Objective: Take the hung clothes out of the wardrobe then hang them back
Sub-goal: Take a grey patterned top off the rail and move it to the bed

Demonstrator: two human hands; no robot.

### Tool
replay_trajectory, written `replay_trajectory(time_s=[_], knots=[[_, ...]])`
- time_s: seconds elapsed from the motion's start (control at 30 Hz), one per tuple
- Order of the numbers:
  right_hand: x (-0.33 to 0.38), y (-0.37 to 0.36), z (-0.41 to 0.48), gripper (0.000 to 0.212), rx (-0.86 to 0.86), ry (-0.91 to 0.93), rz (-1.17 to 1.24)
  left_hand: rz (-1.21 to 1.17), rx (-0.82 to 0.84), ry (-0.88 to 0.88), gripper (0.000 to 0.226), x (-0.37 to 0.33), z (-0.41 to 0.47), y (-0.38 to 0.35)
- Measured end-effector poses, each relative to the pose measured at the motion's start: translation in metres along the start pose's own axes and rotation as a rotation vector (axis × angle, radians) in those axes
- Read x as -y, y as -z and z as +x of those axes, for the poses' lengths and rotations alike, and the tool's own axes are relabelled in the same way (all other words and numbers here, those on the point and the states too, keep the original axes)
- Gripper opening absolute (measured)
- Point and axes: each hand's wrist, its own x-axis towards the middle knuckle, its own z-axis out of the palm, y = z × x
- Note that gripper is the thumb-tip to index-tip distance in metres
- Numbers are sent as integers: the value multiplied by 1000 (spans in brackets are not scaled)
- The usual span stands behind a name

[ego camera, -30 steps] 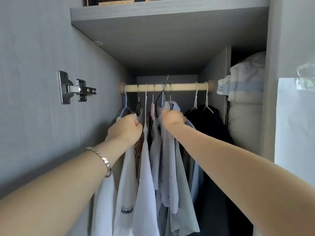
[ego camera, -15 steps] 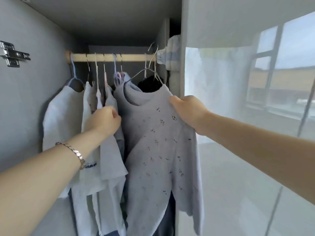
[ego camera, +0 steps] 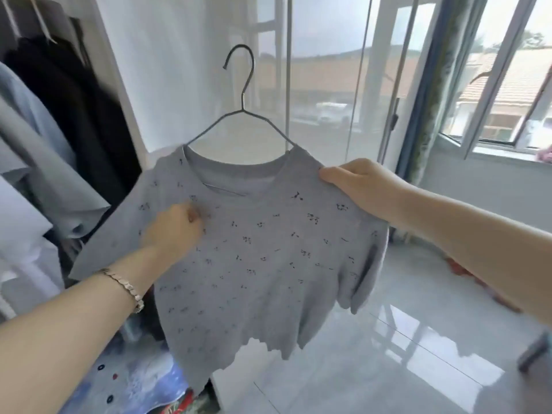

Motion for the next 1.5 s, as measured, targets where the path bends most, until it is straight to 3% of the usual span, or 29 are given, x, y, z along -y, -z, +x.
replay_trajectory(time_s=[0.2,0.5,0.83,1.0,1.33,1.5], knots=[[-115,34,-113,52,-94,-281,-79,0,259,-106,20,-86,-66,-103],[-257,78,-305,51,-480,-547,1,-32,646,-335,11,-220,-203,-248],[-370,127,-531,58,-920,-815,319,23,899,-572,14,-375,-392,-354],[-455,114,-641,53,-1118,-1065,354,27,1014,-621,13,-426,-485,-400],[-622,63,-781,56,-1160,-1541,129,181,1083,-757,18,-482,-614,-486],[-674,47,-815,53,-1183,-1675,39,199,1125,-788,15,-482,-640,-522]])
